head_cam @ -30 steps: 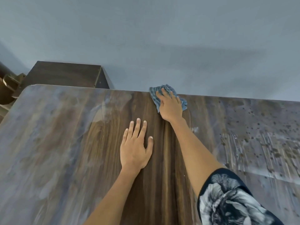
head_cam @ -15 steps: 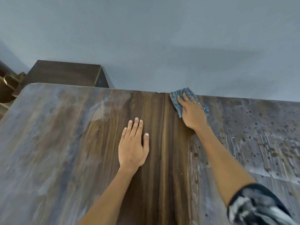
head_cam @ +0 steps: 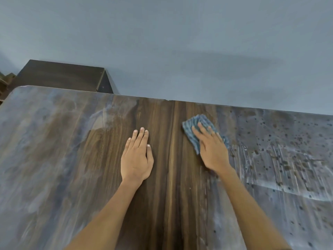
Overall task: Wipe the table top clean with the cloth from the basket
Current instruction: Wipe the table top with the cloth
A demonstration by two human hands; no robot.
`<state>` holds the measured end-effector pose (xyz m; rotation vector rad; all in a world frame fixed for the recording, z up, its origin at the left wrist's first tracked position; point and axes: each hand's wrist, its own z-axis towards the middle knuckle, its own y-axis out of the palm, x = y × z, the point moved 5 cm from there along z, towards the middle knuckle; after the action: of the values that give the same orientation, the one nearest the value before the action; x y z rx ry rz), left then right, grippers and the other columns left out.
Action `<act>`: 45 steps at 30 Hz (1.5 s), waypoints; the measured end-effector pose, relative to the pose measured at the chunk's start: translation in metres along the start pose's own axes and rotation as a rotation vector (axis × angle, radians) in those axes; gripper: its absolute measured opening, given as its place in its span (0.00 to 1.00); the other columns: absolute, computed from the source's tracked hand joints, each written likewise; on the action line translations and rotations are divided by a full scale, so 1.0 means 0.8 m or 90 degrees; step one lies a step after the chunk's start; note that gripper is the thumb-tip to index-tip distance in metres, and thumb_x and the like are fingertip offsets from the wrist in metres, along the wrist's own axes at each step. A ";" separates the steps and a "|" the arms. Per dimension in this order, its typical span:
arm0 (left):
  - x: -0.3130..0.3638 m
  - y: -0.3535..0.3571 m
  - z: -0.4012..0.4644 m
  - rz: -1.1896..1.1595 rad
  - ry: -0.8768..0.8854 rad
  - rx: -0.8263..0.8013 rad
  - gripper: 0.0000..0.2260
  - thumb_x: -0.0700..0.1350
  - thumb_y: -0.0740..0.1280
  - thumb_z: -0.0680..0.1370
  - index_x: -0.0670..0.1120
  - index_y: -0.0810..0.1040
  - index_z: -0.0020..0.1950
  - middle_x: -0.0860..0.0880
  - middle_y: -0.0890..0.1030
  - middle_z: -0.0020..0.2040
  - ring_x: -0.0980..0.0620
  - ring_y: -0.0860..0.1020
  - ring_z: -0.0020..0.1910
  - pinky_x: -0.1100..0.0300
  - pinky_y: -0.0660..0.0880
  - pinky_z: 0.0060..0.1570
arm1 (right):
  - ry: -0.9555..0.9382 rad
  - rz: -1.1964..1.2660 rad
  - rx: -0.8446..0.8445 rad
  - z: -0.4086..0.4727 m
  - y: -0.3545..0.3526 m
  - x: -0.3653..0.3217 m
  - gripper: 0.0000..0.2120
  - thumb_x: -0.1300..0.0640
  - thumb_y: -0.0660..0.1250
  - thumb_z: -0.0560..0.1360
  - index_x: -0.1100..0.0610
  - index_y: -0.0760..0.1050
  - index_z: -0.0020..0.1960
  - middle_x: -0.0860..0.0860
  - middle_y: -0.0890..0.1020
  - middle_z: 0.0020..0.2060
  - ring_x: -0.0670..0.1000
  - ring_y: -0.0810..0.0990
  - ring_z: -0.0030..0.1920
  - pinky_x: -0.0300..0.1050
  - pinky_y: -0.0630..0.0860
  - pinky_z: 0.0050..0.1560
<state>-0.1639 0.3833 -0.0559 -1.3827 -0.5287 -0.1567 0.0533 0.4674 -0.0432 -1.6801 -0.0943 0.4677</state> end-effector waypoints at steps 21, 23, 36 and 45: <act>0.000 -0.001 -0.011 0.017 -0.003 -0.006 0.20 0.45 0.52 0.82 0.44 0.59 0.74 0.49 0.59 0.75 0.52 0.53 0.75 0.58 0.47 0.73 | 0.081 -0.034 -0.010 -0.017 -0.004 -0.004 0.25 0.55 0.53 0.81 0.46 0.50 0.77 0.48 0.50 0.77 0.53 0.48 0.77 0.53 0.47 0.76; 0.000 -0.001 -0.015 0.021 -0.009 -0.003 0.20 0.45 0.52 0.82 0.45 0.59 0.74 0.50 0.59 0.75 0.53 0.53 0.75 0.58 0.47 0.73 | 0.060 -0.019 -0.001 -0.009 0.001 -0.031 0.25 0.54 0.53 0.81 0.46 0.52 0.77 0.48 0.51 0.77 0.54 0.47 0.77 0.55 0.46 0.75; 0.000 -0.001 -0.045 0.026 -0.007 -0.011 0.21 0.47 0.52 0.82 0.45 0.58 0.75 0.50 0.57 0.76 0.54 0.51 0.75 0.58 0.47 0.73 | -0.110 0.228 -0.069 -0.139 0.021 -0.050 0.18 0.59 0.57 0.81 0.46 0.69 0.69 0.35 0.58 0.69 0.39 0.49 0.73 0.39 0.40 0.74; -0.001 -0.004 -0.086 0.027 -0.014 -0.025 0.21 0.47 0.52 0.82 0.45 0.58 0.75 0.50 0.58 0.76 0.53 0.51 0.75 0.57 0.48 0.73 | 0.040 0.171 -0.004 -0.071 0.006 -0.073 0.19 0.61 0.53 0.81 0.51 0.68 0.71 0.48 0.60 0.75 0.55 0.52 0.77 0.54 0.49 0.75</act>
<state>-0.1476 0.3166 -0.0594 -1.4351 -0.5160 -0.1183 0.0192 0.3943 -0.0282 -1.7196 0.1792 0.6143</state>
